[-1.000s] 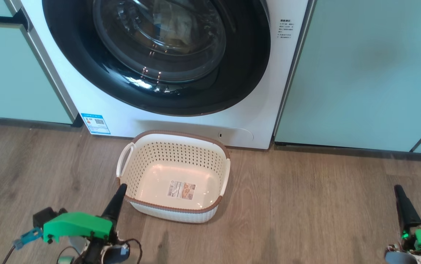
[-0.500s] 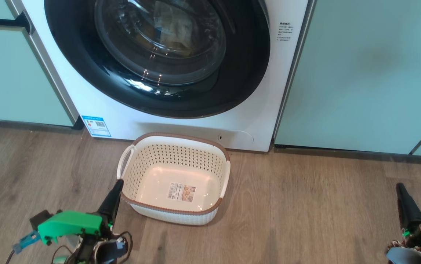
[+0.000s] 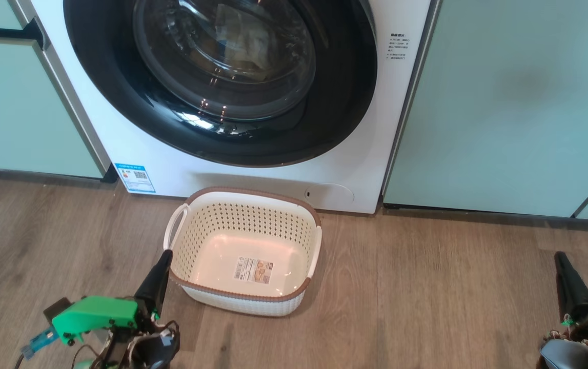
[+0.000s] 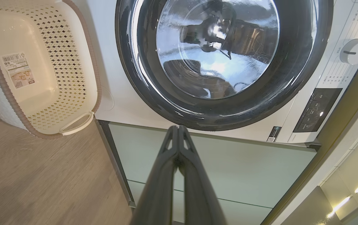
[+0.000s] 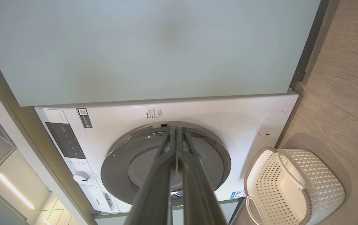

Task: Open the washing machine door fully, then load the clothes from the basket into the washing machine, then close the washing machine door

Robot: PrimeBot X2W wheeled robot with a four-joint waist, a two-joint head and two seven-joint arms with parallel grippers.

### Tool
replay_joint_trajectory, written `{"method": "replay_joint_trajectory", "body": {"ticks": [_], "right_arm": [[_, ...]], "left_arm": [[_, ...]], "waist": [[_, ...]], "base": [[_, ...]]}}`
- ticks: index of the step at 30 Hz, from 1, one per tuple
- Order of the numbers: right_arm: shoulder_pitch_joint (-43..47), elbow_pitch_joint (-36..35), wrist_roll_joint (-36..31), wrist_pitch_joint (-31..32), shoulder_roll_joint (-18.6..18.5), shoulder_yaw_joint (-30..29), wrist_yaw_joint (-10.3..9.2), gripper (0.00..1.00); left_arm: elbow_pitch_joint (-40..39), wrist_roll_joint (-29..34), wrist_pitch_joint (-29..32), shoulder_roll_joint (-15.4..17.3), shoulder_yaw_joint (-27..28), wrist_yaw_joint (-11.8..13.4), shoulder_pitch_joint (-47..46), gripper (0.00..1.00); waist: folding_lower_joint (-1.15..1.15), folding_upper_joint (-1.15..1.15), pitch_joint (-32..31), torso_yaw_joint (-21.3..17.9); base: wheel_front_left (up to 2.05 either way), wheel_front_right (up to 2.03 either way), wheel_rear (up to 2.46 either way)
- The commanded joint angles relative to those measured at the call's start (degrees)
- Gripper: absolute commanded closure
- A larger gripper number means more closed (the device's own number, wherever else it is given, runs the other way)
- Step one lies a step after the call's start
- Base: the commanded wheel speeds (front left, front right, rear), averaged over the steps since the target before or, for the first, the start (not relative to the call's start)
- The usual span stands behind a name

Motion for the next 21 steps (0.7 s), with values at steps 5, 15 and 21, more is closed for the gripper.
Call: {"method": "replay_joint_trajectory", "body": {"ticks": [5, 15, 21], "right_arm": [[-3.08, -1.85, 0.17, 0.51, -1.01, 0.69, -0.17, 1.00], [-3.10, -1.84, -0.01, 0.68, -0.86, 0.49, -0.17, 1.00], [-3.11, -1.83, -0.12, 0.79, -0.77, 0.35, -0.17, 1.00]], "left_arm": [[-1.59, -0.07, 0.25, 0.38, 2.26, -0.51, -3.24, 1.00], [-1.58, 0.08, 0.40, 0.25, 2.45, -0.51, -3.25, 1.00], [-1.57, 0.17, 0.49, 0.17, 2.56, -0.51, -3.26, 1.00]], "waist": [[0.00, 0.00, 0.01, 0.00], [0.00, 0.00, 0.01, 0.00], [0.00, 0.00, 0.00, 0.00]], "base": [[0.00, 0.00, 0.00], [0.00, 0.00, 0.00], [0.00, 0.00, 0.00]]}}
